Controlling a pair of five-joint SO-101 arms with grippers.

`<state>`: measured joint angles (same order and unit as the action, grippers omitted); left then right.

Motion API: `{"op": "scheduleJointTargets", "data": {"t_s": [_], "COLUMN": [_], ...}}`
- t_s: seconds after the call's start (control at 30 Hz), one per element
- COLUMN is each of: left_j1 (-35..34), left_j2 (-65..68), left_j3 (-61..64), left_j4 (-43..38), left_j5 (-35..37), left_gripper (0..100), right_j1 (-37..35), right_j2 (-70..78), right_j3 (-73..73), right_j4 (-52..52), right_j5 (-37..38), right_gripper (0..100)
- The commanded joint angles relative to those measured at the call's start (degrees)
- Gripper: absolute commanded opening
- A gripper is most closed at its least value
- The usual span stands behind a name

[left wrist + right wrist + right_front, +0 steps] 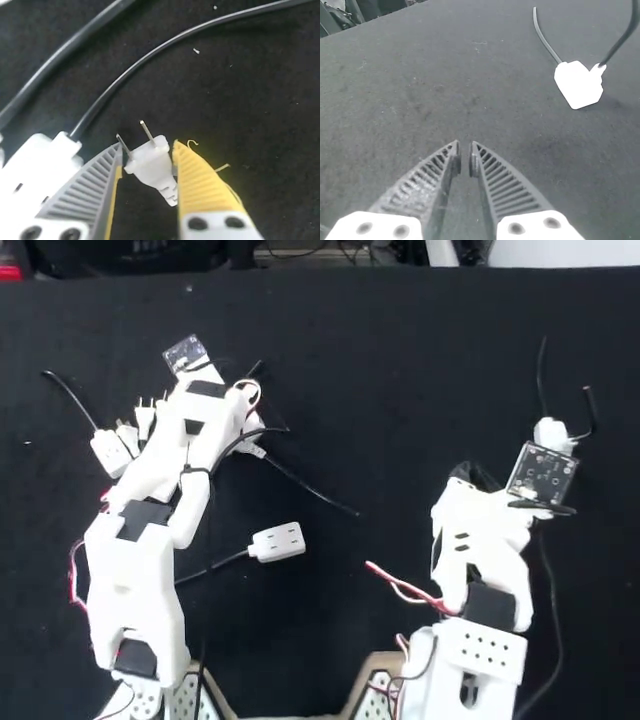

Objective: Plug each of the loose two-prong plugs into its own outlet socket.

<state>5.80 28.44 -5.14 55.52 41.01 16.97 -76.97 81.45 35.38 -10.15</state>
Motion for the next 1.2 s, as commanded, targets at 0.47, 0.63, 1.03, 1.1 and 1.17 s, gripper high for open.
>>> {"op": "scheduleJointTargets", "data": {"t_s": [0.47,0.63,1.03,1.1,1.17], "left_j1": [2.59,6.37,17.19,18.68,19.82], "left_j2": [-5.45,-5.98,-5.98,-5.98,-5.89], "left_j3": [-35.91,-34.95,-28.09,-26.51,-25.01], "left_j4": [40.53,45.27,43.25,41.23,38.68], "left_j5": [-1.32,-9.41,-7.82,-5.80,-5.27], "left_gripper": [3,3,3,3,3], "right_j1": [-3.87,-5.19,-5.71,-5.71,-5.36], "right_j2": [-1.10,-1.10,-4.00,-5.93,-8.22], "right_j3": [-3.03,-2.95,-13.23,-12.88,-11.38], "right_j4": [0.18,0.44,18.11,22.95,26.37], "right_j5": [-0.09,-0.09,2.90,9.49,17.32], "right_gripper": [3.2,3.2,3.3,3.3,4.2]}}
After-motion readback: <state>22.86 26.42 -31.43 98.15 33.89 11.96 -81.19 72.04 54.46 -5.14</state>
